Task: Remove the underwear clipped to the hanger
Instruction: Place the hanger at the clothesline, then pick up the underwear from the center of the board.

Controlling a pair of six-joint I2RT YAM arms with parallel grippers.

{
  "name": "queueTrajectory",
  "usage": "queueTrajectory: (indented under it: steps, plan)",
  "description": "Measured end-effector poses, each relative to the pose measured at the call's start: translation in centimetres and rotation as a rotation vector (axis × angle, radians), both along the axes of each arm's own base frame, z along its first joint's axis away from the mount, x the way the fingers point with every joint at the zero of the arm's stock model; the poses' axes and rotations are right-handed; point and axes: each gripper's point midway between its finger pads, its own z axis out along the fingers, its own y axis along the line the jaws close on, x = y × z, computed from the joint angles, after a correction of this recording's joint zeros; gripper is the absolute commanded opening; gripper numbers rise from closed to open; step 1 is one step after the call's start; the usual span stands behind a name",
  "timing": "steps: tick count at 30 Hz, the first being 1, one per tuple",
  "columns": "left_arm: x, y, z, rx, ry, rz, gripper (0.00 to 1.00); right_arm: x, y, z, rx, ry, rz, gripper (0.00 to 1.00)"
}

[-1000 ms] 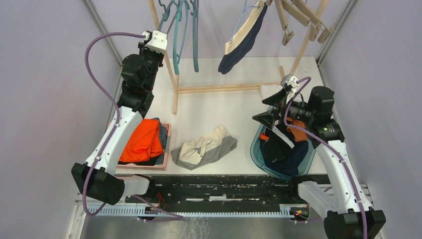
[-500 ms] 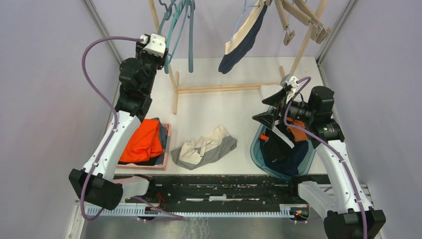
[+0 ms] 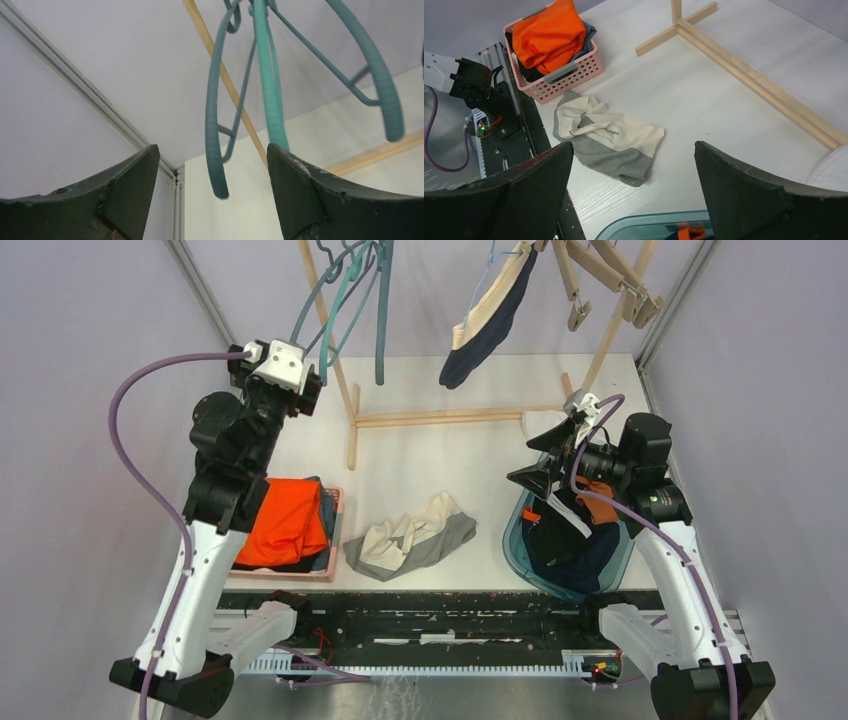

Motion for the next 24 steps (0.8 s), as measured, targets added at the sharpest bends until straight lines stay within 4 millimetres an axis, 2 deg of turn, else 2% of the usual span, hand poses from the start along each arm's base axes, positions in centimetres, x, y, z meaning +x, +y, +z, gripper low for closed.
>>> queueTrajectory:
  steps: [3,5,7,9,12,16,20,24]
  plan:
    - [-2.1,-0.2,-1.3,0.025,0.061,-0.046,0.88,0.0,0.0,-0.1,-0.002,0.003,0.0,1.0]
    - [-3.6,-0.8,-3.1,0.049,0.122,-0.103,0.89,-0.1,0.0,-0.2,-0.006,0.007,0.0,1.0]
    - [-4.8,-1.3,-5.8,0.073,0.195,-0.151,0.9,-0.1,-0.1,-0.4,-0.008,0.011,-0.001,1.0]
    - [-6.0,-1.9,-9.3,0.117,0.278,-0.207,0.91,-0.1,-0.1,-0.4,-0.011,0.013,-0.002,1.0]
    - [-7.8,-2.8,-16.0,0.189,0.447,-0.304,0.95,-0.1,-0.1,-0.5,-0.013,0.016,-0.006,1.0]
    - [-9.3,-4.2,-23.2,0.256,0.655,-0.428,0.97,-0.1,-0.2,-0.6,-0.015,0.018,-0.007,1.0]
    - [-10.5,-6.0,-29.2,0.327,0.82,-0.552,0.97,-0.1,-0.2,-0.6,-0.017,0.017,-0.008,1.0]
    - [-12.0,-8.3,-33.1,0.438,0.909,-0.66,0.97,-0.1,-0.2,-0.6,-0.018,0.016,-0.008,1.0]
